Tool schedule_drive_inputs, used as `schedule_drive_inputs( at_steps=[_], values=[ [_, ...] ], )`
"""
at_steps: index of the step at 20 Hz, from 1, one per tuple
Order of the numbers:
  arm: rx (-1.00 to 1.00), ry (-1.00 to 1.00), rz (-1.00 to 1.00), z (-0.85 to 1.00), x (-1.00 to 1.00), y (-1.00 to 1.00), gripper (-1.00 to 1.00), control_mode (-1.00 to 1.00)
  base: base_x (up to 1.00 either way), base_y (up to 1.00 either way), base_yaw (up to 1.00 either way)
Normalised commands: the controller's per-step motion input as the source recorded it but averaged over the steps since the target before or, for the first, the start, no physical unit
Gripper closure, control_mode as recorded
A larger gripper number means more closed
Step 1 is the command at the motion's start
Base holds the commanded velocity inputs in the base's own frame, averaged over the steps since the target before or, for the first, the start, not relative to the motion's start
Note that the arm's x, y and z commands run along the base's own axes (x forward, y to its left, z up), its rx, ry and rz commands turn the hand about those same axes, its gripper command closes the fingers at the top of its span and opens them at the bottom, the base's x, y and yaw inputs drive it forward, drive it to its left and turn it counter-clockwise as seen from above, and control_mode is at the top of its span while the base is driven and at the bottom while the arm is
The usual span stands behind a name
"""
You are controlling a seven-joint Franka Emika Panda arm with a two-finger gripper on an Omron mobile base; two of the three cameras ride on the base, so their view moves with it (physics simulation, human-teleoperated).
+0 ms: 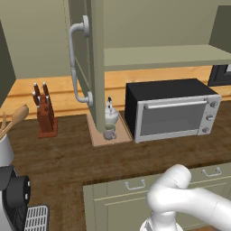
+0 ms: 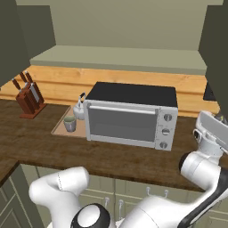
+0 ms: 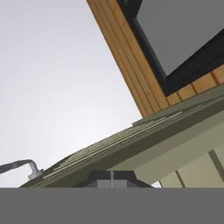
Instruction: Pick the kettle from the counter and place it on the tray. Then pick the mug from the cabinet and place it on the tray. Then close the cabinet doors.
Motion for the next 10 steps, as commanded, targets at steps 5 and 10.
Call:
schedule_drive_inputs(
  at_steps=[5, 10],
  values=[
    [0.00, 0.09, 0.03, 0.00, 0.32, 0.00, 1.00, -1.00, 0.00, 0.00, 0.00],
    [0.00, 0.02, 0.04, 0.00, 0.36, -0.06, 1.00, -1.00, 0.00, 0.00, 0.00]
  ],
)
